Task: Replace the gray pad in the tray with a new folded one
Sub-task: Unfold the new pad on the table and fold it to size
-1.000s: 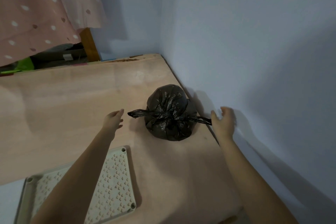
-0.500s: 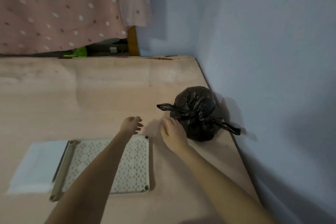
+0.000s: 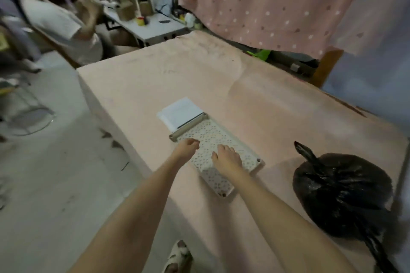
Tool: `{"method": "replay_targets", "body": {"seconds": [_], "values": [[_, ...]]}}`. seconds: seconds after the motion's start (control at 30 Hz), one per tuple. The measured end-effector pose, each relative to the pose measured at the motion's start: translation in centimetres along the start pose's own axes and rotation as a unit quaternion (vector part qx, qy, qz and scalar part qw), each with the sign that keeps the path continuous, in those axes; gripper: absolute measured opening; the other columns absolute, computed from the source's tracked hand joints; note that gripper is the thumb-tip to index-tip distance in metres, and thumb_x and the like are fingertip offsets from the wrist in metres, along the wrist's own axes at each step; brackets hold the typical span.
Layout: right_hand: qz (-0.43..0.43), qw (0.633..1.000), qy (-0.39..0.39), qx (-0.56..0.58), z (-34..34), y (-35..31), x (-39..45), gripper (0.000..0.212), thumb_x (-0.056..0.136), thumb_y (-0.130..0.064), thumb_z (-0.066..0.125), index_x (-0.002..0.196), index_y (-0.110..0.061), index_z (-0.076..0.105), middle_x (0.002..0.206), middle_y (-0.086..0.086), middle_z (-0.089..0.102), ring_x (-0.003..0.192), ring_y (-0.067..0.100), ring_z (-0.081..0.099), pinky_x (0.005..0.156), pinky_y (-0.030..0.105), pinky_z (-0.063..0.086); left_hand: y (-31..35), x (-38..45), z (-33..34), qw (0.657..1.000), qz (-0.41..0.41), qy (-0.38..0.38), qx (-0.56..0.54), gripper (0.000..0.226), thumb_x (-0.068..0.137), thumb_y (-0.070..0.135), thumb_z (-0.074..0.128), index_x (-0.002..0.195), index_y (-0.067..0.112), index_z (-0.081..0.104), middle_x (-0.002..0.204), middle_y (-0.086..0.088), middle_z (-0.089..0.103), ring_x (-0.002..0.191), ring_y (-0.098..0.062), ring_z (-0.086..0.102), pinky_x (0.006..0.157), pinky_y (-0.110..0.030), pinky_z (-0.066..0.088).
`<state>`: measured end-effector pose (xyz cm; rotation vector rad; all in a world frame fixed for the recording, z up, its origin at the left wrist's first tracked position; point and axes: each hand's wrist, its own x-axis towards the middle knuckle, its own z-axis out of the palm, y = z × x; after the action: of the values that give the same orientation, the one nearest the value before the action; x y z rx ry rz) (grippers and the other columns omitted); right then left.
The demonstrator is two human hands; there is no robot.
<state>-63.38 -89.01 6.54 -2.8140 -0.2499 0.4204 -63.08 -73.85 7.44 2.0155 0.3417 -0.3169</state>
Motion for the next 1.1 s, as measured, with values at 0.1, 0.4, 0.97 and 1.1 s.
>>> {"method": "replay_targets", "body": {"seconds": [0.1,0.4,0.97,1.1], "values": [[-0.032,0.999,-0.022,-0.013,1.6,-4.0,0.3,0.044,0.101,-0.031,0.027,0.135,-0.006,0.038,0.138,0.014,0.043,0.124,0.03,0.04,0.1,0.04,0.033,-2.8,-1.8,-3.6,0.998,-0.027,0.054,0.002,0.034,0.094,0.012,0.042,0.119,0.006,0.063,0.115,-0.011,0.065,0.106,-0.029,0.06,0.087,-0.033,0.047],[-0.076,0.996,-0.044,-0.006,4.9,-13.6,3.2,0.038,0.096,-0.025,0.034,0.124,-0.003,0.046,0.13,0.017,0.05,0.118,0.033,0.046,0.092,0.039,0.041,-9.1,-2.3,-12.3,0.986,-0.083,0.137,-0.049,0.034,0.092,0.0,0.039,0.121,-0.004,0.059,0.114,-0.022,0.064,0.094,-0.03,0.058,0.074,-0.026,0.043],[0.057,0.996,-0.022,0.066,5.8,-20.5,11.3,0.028,0.094,-0.02,0.039,0.116,-0.004,0.047,0.122,0.013,0.05,0.103,0.031,0.053,0.082,0.036,0.044,-13.3,9.0,-21.4,0.996,-0.09,0.016,0.023,0.033,0.093,0.004,0.038,0.116,-0.002,0.06,0.097,-0.019,0.063,0.055,-0.014,0.046,0.048,-0.021,0.034],[0.103,0.991,0.019,0.082,4.9,-19.9,14.2,0.022,0.093,-0.017,0.04,0.111,-0.005,0.047,0.118,0.012,0.049,0.096,0.03,0.054,0.072,0.033,0.041,-12.0,12.9,-20.8,0.995,-0.061,-0.033,0.067,0.033,0.09,0.008,0.041,0.112,0.005,0.065,0.108,-0.016,0.067,0.088,-0.03,0.063,0.072,-0.03,0.05]]}}
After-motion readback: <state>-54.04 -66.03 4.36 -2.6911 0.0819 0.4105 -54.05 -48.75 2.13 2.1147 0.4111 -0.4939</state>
